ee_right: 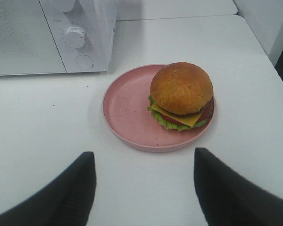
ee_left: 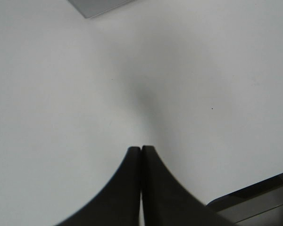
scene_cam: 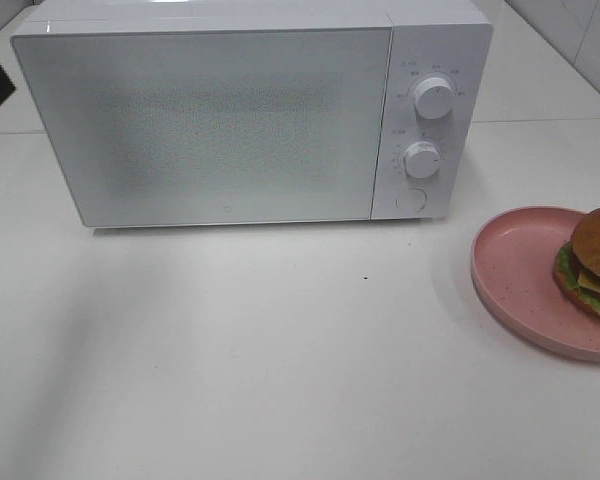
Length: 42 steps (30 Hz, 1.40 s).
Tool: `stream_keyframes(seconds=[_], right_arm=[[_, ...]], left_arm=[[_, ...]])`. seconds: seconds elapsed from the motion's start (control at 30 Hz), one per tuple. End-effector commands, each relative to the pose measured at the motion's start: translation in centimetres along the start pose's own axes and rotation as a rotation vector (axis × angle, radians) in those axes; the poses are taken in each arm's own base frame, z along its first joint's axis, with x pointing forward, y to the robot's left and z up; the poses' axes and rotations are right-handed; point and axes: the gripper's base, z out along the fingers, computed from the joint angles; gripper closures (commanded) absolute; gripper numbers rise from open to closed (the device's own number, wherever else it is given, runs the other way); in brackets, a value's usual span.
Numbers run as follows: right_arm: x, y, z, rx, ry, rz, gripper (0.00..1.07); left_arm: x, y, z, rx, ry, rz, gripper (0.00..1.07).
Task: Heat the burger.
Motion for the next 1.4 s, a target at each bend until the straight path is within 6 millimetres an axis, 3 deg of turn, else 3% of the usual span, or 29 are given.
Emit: stream_keyframes(seconds=[0.03,0.1,0.2,0.27,0.37,0.43,0.53,0.6,0.63,0.7,0.73,0.77,0.8,0.87,1.07,1.23,1.4], right_arm=[[0.1,0.0,-0.3,0.004,-0.038,0.003,0.49],[0.1,0.0,-0.3,0.004,-0.038,0.003,0.49],[0.1,0.0,-0.3,0.004,-0.038,0.003,0.49],[0.1,0.0,-0.3,0.004,-0.038,0.003,0.49],[0.1,0.0,-0.3,0.004,-0.038,0.003,0.49],[0.1,0.0,-0.3,0.004,-0.038,0.003,0.49],[0.1,0.0,-0.3,0.004,-0.038,0.003,0.49],[0.1,0.0,-0.3,0.004,-0.038,0.003,0.49],[0.1,0.0,-0.3,0.004,-0.038,0.003,0.49],[0.1,0.0,-0.3,0.004,-0.039,0.003,0.49],[0.1,0.0,-0.3,0.004,-0.039,0.003,0.49],[0.1,0.0,-0.3,0.004,-0.039,0.003,0.49],[0.1,0.0,-0.3,0.004,-0.039,0.003,0.49],[0.1,0.0,-0.3,0.004,-0.039,0.003,0.49],[0.1,0.0,-0.3,0.004,-0.039,0.003,0.49],[0.1,0.0,-0.3,0.004,-0.039,0.003,0.49],[0.1,0.0,-0.3,0.004,-0.038,0.003,0.49]], left_arm=[[0.8,0.2,-0.8,-0.005,-0.022,-0.022,1.06],[2.9,0.1,-2.4,-0.013,-0.060,-0.033,1.06],[3.6,0.0,-2.7,-0.014,-0.066,-0.034,1.06],[6.8,-0.6,-3.7,-0.010,-0.093,-0.045,1.06],[7.6,-0.7,-3.9,-0.010,-0.102,-0.053,1.06],[10.9,-1.3,-4.3,-0.004,-0.128,-0.068,1.06],[11.9,-1.5,-4.4,-0.003,-0.139,-0.067,1.06],[15.2,-2.0,-4.9,-0.010,-0.198,-0.063,1.06],[15.2,-2.0,-4.9,-0.010,-0.198,-0.063,1.06],[17.4,-2.4,-5.4,-0.012,-0.257,-0.061,1.06],[17.4,-2.4,-5.4,-0.012,-0.257,-0.061,1.06],[18.9,-2.7,-5.8,-0.012,-0.307,-0.059,1.06],[18.9,-2.7,-5.8,-0.012,-0.307,-0.059,1.06],[20.9,-3.1,-6.1,-0.012,-0.375,-0.057,1.06],[24.0,-3.8,-6.0,0.004,-0.483,-0.054,1.06],[26.8,-4.2,-4.2,0.013,-0.554,-0.051,1.06],[27.5,-4.4,-4.9,0.003,-0.703,-0.045,1.06]])
